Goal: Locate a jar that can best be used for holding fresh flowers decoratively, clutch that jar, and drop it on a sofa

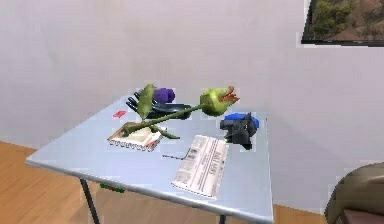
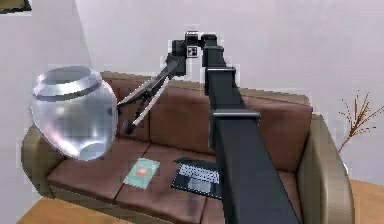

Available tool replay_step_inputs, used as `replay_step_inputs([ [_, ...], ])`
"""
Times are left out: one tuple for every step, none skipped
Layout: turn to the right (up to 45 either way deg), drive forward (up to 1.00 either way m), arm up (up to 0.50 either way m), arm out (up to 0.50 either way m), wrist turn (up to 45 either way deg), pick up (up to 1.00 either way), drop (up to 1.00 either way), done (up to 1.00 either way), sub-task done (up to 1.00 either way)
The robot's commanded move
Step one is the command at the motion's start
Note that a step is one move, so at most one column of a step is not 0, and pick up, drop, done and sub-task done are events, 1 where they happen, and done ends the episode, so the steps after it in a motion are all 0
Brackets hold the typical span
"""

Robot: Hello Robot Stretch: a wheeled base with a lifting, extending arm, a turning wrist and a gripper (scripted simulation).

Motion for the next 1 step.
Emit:
replay_step_inputs([
  [0.0, 0.0, 0.0, 0.0, 45.0, 0.0, 0.0, 0.0, 0.0],
])
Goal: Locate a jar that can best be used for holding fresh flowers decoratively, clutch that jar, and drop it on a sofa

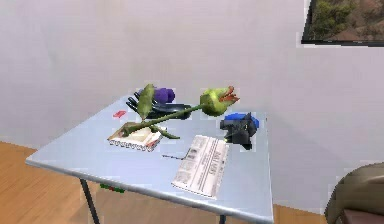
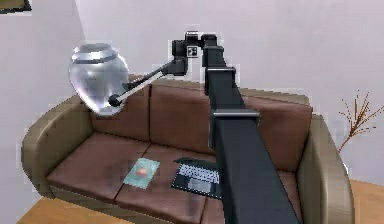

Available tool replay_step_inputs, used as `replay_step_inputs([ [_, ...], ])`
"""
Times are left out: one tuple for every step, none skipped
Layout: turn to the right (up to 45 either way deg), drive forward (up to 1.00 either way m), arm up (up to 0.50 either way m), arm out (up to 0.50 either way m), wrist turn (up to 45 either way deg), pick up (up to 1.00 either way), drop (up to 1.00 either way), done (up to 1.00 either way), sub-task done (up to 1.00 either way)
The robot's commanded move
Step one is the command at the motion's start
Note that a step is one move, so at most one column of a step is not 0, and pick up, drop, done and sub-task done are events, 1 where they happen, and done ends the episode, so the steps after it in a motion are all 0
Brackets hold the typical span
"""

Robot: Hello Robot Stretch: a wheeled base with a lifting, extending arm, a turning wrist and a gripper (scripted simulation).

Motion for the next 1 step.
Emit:
replay_step_inputs([
  [0.0, 0.0, 0.0, 0.0, 45.0, 0.0, 0.0, 0.0, 0.0],
])
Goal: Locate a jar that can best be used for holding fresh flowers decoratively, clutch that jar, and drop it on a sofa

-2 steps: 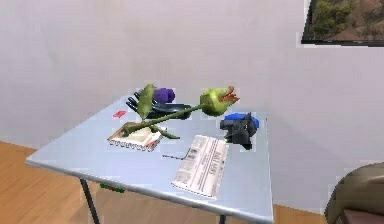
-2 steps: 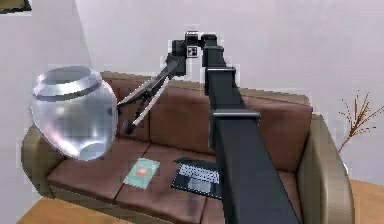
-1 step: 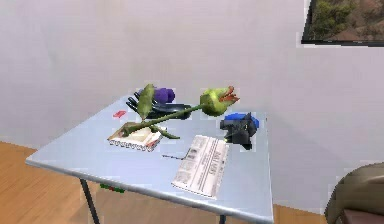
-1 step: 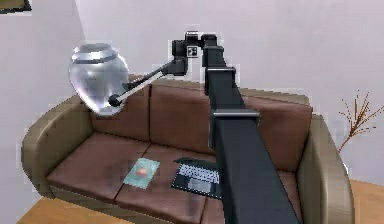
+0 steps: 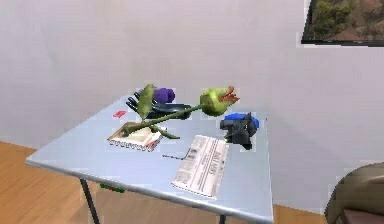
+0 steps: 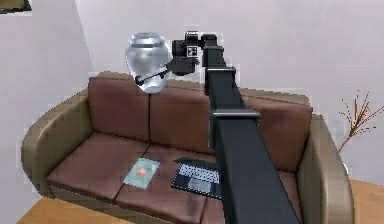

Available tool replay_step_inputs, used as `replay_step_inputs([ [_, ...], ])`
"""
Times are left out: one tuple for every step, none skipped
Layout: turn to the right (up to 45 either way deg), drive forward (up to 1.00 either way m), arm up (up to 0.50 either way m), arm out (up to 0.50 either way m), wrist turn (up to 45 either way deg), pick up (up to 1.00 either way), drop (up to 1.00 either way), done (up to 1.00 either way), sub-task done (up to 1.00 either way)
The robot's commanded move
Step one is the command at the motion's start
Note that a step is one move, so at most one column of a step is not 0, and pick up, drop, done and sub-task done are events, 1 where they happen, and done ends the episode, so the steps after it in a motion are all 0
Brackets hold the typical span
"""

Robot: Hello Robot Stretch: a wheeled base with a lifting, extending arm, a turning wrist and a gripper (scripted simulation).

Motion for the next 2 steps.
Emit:
replay_step_inputs([
  [0.0, 0.0, 0.0, 0.0, 36.0, 0.0, 0.0, 0.0, 0.0],
  [0.0, 0.0, -0.44, 0.0, 0.0, 0.0, 0.0, 0.0, 0.0],
])
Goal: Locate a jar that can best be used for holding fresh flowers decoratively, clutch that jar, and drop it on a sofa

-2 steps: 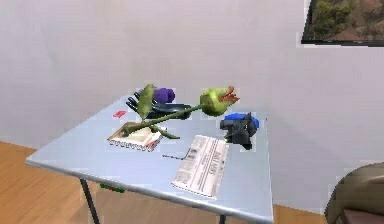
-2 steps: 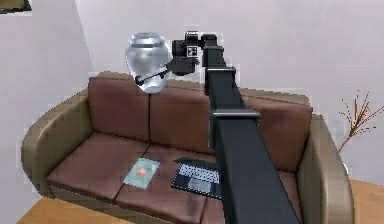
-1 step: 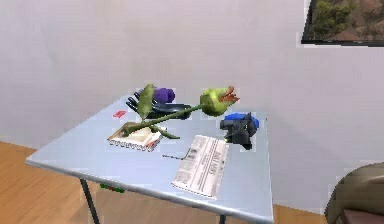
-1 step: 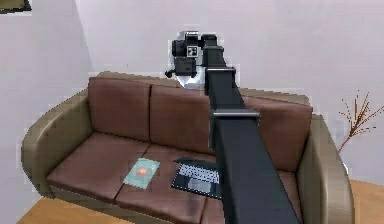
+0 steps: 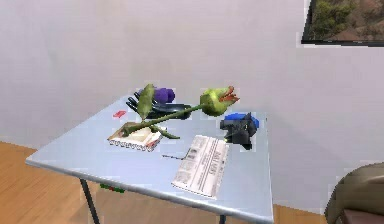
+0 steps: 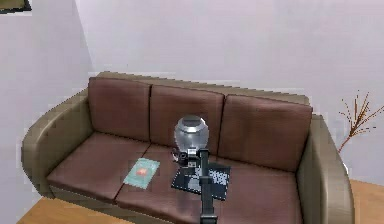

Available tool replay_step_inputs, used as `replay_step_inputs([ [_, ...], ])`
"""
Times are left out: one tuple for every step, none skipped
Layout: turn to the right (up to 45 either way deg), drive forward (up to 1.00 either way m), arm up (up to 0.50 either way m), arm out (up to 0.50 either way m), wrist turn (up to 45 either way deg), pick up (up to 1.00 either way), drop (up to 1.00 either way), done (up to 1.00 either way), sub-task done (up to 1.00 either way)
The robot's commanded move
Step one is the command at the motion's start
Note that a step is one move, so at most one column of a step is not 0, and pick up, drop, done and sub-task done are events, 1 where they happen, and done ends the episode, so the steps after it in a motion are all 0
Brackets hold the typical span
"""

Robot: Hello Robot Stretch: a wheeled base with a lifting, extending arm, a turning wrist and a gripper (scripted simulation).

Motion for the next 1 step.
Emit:
replay_step_inputs([
  [0.0, 0.0, -0.32, 0.0, 0.0, 0.0, 0.0, 0.0, 0.0],
])
